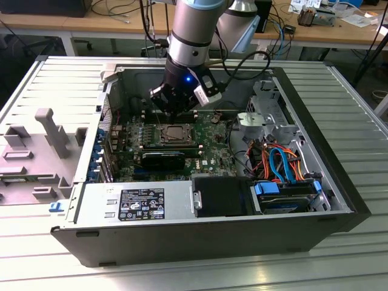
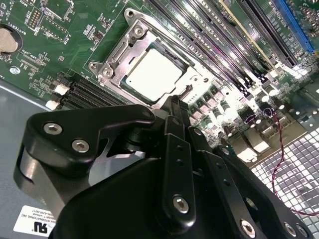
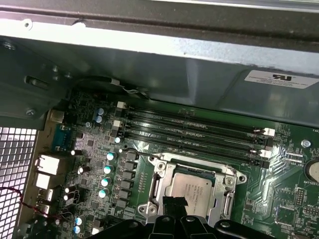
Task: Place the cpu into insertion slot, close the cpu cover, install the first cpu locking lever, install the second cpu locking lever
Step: 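Install the first cpu locking lever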
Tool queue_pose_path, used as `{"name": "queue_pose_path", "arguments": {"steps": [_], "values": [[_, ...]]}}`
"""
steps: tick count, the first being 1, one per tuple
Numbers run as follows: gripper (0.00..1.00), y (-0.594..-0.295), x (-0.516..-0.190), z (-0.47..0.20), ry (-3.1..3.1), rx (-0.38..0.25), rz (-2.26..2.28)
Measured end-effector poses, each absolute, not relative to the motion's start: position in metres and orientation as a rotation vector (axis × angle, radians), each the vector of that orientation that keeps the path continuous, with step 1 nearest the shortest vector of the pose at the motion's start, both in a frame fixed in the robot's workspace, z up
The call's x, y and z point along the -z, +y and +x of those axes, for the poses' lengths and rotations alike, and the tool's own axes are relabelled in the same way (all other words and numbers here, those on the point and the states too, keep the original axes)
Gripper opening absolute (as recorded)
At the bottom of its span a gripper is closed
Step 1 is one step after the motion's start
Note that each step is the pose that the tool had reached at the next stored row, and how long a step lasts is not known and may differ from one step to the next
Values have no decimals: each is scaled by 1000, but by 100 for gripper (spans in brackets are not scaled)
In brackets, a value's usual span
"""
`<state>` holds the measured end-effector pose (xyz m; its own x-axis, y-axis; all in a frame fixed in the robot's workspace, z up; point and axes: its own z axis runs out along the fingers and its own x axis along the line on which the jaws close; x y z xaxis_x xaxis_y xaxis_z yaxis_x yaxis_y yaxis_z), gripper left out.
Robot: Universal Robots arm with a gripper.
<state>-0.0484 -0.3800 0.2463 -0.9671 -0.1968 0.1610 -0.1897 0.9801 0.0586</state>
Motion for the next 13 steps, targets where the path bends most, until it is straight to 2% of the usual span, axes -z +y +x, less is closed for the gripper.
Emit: {"name": "queue_pose_path", "arguments": {"steps": [13], "values": [[11,-380,-246,-49,-3078,48,305]]}}
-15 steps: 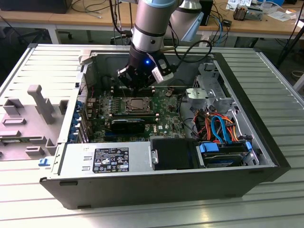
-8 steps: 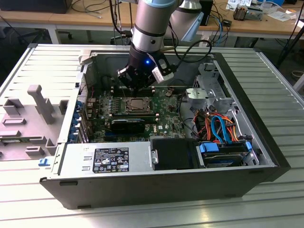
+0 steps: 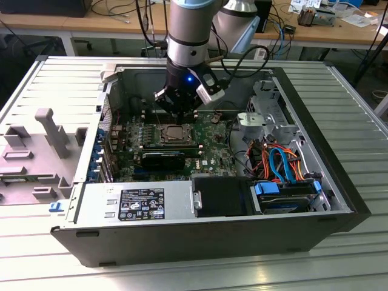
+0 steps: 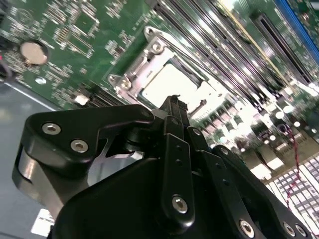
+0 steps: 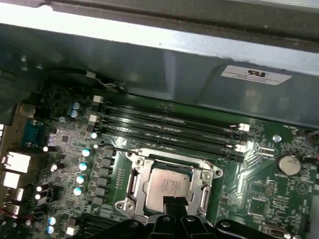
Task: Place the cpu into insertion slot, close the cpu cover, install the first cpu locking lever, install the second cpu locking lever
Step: 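Install the first cpu locking lever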
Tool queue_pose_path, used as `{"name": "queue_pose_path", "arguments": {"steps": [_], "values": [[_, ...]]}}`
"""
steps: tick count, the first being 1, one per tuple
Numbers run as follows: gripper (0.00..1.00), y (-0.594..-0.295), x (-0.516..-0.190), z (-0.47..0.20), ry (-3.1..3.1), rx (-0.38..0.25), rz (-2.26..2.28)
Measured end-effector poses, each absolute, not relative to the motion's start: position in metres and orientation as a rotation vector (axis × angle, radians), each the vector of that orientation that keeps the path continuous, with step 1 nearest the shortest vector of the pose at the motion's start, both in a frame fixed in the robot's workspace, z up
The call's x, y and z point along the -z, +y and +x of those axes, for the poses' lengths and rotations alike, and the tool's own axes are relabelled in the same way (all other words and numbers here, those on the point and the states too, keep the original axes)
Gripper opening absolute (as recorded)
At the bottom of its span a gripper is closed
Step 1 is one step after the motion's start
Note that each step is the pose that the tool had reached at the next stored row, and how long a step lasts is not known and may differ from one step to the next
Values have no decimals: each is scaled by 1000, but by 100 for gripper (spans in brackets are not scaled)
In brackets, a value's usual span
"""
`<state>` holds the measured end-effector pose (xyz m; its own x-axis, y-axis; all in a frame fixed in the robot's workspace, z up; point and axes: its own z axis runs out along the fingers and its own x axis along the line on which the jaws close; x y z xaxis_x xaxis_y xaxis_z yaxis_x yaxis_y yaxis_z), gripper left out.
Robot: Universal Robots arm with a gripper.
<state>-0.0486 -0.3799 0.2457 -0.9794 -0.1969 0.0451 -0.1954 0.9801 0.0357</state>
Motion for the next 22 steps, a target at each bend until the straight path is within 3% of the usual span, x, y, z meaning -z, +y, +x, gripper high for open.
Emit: {"name": "queue_pose_path", "arguments": {"steps": [22], "values": [[11,-380,-244,-49,-3120,45,139]]}}
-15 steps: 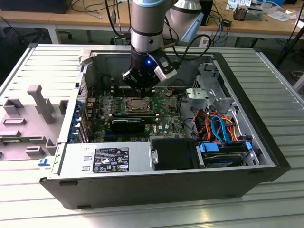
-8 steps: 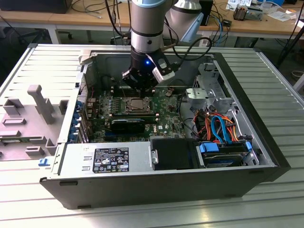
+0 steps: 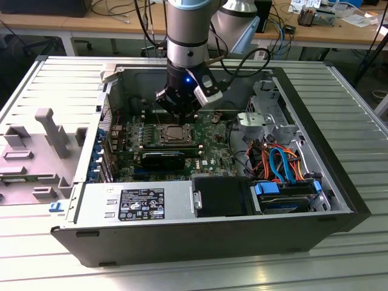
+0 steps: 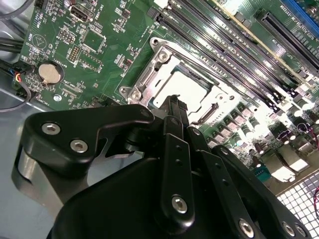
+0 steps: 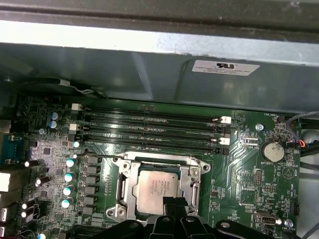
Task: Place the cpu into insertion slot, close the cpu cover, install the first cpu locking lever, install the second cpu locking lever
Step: 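Install the first cpu locking lever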
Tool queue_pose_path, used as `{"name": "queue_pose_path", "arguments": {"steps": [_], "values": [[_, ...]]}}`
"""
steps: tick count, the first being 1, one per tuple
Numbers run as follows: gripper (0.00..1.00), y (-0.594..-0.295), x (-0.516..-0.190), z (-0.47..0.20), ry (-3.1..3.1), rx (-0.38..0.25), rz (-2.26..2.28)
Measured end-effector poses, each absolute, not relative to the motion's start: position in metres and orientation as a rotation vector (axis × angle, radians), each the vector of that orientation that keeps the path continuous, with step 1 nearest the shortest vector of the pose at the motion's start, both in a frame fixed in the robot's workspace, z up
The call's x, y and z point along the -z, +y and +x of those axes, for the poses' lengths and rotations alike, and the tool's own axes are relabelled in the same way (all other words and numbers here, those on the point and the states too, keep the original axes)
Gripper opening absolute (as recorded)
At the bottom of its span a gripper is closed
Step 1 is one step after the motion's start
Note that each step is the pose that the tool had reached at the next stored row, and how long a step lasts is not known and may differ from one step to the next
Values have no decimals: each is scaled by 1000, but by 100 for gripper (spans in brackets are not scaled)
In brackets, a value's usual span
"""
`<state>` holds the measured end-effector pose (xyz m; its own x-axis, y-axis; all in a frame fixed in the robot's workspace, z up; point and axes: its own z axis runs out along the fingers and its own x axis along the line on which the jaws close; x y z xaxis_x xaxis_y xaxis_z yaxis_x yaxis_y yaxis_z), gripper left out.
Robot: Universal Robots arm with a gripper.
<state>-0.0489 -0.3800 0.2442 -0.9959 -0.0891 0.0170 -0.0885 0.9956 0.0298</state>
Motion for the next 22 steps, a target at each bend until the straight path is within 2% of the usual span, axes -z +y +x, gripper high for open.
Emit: {"name": "queue_pose_path", "arguments": {"steps": [22], "values": [[11,-380,-246,-58,-3120,45,139]]}}
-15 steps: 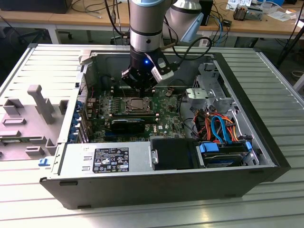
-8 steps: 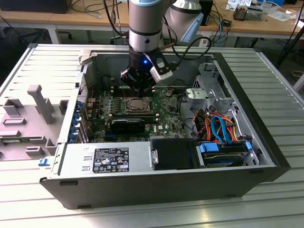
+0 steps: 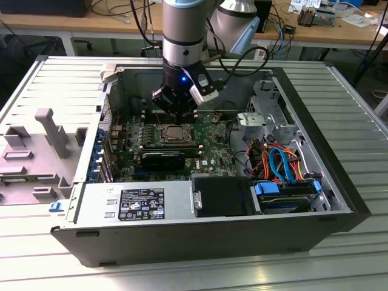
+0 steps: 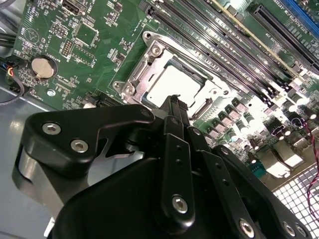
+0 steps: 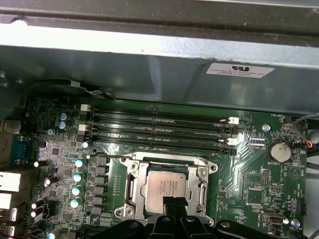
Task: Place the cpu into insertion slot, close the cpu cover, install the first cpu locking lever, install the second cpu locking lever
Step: 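Install the first cpu locking lever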
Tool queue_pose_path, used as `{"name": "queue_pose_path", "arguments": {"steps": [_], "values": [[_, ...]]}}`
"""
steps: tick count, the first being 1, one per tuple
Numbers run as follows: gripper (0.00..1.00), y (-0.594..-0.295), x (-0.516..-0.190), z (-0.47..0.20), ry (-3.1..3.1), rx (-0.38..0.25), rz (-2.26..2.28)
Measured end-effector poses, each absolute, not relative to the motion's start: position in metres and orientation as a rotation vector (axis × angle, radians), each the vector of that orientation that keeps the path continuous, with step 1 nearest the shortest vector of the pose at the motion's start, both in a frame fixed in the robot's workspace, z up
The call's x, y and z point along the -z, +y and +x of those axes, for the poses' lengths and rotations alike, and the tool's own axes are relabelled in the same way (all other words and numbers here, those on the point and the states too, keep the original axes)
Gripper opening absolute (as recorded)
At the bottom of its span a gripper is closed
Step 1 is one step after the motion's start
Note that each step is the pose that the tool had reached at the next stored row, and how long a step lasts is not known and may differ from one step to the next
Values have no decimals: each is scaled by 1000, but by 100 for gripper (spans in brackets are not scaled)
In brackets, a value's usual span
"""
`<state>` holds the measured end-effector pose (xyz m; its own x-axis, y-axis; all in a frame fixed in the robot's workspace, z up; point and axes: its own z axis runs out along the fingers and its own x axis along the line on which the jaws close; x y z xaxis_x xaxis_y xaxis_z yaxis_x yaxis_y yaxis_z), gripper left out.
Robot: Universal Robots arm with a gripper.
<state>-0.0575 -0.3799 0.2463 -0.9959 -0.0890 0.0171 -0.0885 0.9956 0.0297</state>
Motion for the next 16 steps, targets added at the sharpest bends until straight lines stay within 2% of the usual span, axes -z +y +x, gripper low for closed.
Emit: {"name": "queue_pose_path", "arguments": {"steps": [16], "values": [[11,-380,-246,-67,-3120,45,139]]}}
